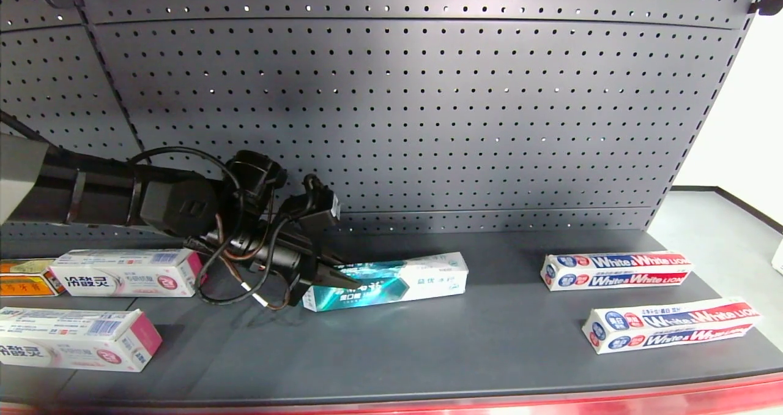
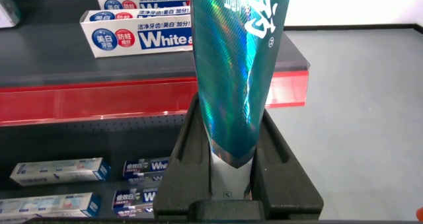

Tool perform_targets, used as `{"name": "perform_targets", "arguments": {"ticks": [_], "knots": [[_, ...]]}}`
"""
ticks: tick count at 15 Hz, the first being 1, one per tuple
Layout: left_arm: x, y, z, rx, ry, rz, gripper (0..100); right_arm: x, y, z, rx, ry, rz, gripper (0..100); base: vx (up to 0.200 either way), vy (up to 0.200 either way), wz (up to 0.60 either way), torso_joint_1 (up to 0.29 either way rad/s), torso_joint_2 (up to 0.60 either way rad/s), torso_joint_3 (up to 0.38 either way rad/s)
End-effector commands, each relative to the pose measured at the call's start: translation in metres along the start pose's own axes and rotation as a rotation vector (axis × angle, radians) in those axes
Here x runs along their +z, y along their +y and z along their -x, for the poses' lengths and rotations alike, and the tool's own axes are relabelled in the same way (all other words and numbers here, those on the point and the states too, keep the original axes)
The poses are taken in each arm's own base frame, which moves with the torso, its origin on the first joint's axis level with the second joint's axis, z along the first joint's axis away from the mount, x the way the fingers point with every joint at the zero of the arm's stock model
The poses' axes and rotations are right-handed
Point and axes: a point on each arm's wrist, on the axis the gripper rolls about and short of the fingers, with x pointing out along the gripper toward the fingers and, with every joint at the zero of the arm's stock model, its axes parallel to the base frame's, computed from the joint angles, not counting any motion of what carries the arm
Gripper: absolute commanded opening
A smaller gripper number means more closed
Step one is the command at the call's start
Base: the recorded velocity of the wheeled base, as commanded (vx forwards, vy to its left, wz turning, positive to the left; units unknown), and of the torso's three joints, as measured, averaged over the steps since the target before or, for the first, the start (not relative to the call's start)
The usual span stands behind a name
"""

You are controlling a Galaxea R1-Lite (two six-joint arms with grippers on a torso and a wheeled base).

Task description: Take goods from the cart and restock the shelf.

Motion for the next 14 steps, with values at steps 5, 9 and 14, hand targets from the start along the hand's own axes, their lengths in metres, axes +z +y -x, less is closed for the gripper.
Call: {"name": "perform_targets", "arguments": {"ticks": [5, 9, 14], "knots": [[0.004, -0.019, 0.012, -0.059, -0.025, -0.033, 0, 0.000, 0.000, 0.000, 0.000, 0.000, -0.001, 0, 0.000, 0.000, 0.00, 0.000, 0.00, 0.000], [0.005, -0.028, 0.017, -0.059, -0.025, -0.041, 0, 0.000, 0.000, 0.000, 0.000, 0.000, -0.001, 0, 0.000, 0.000, 0.00, 0.000, 0.00, 0.000], [-0.005, -0.046, 0.022, -0.078, -0.009, -0.030, 0, 0.000, 0.000, 0.000, 0.000, 0.000, -0.001, 0, 0.000, 0.000, 0.00, 0.000, 0.00, 0.000]]}}
